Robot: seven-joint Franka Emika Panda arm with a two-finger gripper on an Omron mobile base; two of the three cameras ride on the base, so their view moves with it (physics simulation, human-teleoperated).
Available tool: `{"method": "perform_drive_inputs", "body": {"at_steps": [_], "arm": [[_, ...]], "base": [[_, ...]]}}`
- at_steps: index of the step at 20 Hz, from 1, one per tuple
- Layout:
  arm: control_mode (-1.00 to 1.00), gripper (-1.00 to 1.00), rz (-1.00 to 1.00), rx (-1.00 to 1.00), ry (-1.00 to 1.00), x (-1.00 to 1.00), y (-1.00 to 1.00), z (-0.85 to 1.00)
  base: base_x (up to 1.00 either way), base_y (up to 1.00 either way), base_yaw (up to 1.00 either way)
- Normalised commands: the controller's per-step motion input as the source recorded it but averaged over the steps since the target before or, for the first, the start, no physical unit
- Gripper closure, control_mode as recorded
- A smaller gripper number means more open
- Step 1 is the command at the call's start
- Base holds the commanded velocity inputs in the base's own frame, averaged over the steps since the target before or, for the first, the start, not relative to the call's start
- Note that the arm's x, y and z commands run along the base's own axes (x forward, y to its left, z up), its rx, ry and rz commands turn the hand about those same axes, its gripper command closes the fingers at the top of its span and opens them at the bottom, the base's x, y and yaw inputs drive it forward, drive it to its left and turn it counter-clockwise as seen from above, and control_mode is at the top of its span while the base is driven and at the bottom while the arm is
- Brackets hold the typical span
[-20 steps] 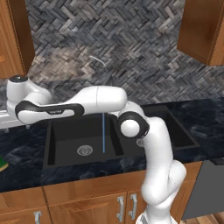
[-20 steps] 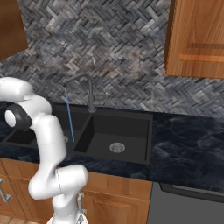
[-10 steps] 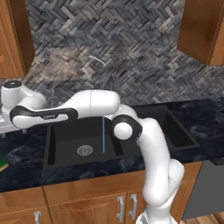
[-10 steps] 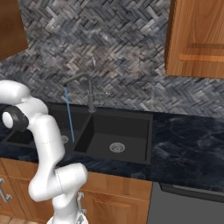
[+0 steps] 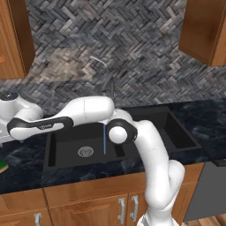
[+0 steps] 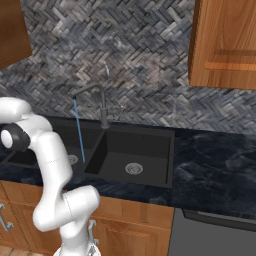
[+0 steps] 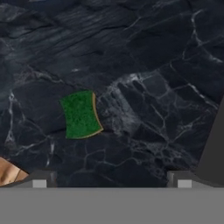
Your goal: Soak the sponge with water for a few seconds and then drop it inside the sink.
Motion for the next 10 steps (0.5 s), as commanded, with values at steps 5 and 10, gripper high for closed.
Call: {"method": "perform_drive_inputs", "body": {"at_steps": [5,10], "arm": [[-1.00,-1.00,0.00,0.03,0.00,0.00,0.15,-0.22],[-1.00,-1.00,0.02,0.02,0.00,0.00,0.19,-0.17]], "base": [[0.00,0.00,0.00],[0.00,0.00,0.00]]}}
